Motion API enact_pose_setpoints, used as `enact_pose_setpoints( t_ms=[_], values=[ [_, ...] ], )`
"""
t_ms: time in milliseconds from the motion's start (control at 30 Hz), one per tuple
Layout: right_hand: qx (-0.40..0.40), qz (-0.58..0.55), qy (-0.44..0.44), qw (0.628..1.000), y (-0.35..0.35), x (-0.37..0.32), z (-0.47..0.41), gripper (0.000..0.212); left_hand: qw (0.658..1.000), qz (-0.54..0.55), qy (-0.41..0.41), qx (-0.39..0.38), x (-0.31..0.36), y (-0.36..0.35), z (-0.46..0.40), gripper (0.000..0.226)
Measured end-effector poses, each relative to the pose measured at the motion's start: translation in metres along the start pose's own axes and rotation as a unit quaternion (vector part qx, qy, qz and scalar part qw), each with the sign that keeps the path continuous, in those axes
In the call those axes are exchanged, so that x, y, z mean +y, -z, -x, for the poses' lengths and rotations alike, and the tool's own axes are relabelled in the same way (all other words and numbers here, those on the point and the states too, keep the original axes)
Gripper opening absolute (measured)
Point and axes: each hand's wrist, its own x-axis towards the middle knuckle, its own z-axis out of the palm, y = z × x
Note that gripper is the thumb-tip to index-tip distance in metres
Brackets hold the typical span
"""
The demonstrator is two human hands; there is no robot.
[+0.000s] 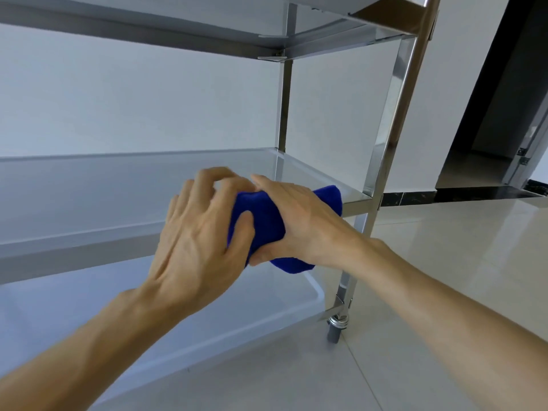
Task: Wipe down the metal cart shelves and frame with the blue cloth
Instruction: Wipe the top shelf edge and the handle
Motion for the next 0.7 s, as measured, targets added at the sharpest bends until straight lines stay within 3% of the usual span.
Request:
enact_pose_setpoints(
  t_ms=[67,200,267,333,433,500,600,700],
  values=[
    [-0.012,-0.026,-0.012,1.0,0.009,0.007,0.004,0.095,0.994,-0.073,-0.064,-0.042,0.0,0.0,-0.004,0.03],
    [0.01,0.025,-0.08,0.996,0.032,0.047,0.024,0.115,0.976,-0.181,-0.099,-0.075,-0.005,-0.005,-0.008,0.039],
    [-0.005,-0.036,-0.125,0.991,0.039,0.067,0.037,0.093,0.965,-0.221,-0.12,-0.068,-0.001,-0.008,-0.012,0.044],
    [-0.002,-0.028,-0.128,0.991,0.036,0.082,0.043,0.068,0.959,-0.236,-0.14,-0.074,0.009,-0.012,-0.021,0.05],
    [0.006,-0.027,-0.13,0.991,0.03,0.085,0.043,0.094,0.96,-0.199,-0.157,-0.123,0.032,-0.032,-0.031,0.063],
    [0.013,-0.047,-0.133,0.99,0.03,0.085,0.045,0.11,0.952,-0.23,-0.142,-0.145,0.039,-0.048,-0.033,0.061],
    [0.01,-0.014,-0.124,0.992,0.032,0.085,0.049,0.105,0.935,-0.285,-0.162,-0.134,0.028,-0.056,-0.033,0.057],
    [-0.013,0.062,-0.141,0.988,0.03,0.09,0.051,0.114,0.928,-0.302,-0.187,-0.113,0.004,-0.038,-0.026,0.054]
  ],
)
